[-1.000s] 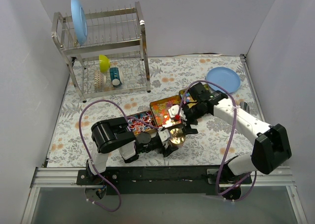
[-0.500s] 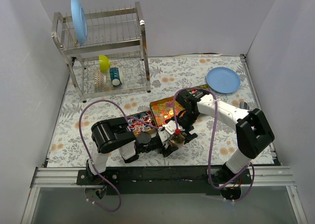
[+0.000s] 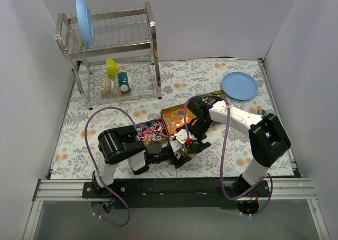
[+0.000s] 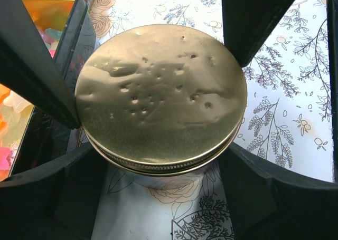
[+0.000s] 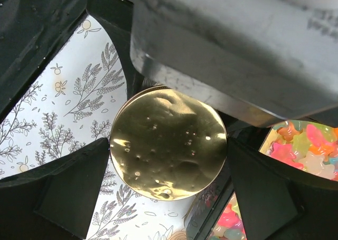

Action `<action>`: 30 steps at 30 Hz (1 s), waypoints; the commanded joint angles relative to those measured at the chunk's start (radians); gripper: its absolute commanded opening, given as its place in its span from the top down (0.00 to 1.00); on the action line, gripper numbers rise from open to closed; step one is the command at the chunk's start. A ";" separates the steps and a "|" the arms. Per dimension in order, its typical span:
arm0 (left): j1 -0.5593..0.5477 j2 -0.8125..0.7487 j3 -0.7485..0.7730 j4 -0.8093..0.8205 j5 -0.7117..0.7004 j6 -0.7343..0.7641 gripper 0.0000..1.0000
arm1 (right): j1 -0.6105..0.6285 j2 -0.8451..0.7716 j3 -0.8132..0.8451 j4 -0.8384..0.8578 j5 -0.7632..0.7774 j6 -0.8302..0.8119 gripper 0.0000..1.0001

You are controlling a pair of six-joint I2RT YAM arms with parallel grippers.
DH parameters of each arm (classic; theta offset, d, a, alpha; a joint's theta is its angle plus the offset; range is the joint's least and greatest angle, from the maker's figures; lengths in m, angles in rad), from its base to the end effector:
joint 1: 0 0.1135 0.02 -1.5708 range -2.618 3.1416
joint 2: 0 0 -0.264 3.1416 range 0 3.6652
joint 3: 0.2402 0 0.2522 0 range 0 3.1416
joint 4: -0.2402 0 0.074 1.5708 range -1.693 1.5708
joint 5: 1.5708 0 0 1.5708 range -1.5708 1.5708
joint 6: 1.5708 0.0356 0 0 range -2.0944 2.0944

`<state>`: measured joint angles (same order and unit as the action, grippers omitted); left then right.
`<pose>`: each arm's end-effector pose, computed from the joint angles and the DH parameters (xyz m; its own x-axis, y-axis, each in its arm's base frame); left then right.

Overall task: Pack the candies
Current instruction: Screw the bottle lid onto the packing bottle.

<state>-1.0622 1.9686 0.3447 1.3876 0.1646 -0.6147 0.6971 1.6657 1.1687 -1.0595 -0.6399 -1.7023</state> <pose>0.1289 -0.2433 0.0835 -0.6348 -0.0297 -0.7721 0.7015 0.3967 -0.5920 0.2090 0.2027 0.2097 0.6175 -0.5201 -0.5900 -0.6916 -0.7163 -0.0925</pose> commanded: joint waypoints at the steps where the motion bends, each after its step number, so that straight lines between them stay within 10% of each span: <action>1: 0.004 0.039 -0.024 -0.148 -0.017 -0.002 1.00 | 0.007 0.019 0.000 -0.004 0.014 -0.010 0.04; 13: 0.004 0.039 -0.026 -0.147 -0.027 -0.003 1.00 | 0.007 -0.047 -0.125 0.169 0.005 0.185 0.56; 30: 0.004 0.038 -0.024 -0.150 -0.048 0.001 1.00 | 0.007 -0.146 -0.328 0.569 0.060 0.883 0.68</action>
<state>-1.0592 1.9663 0.3386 1.3907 0.1974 -0.6136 0.6937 1.4635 0.9077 -0.6334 -0.6498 -1.0893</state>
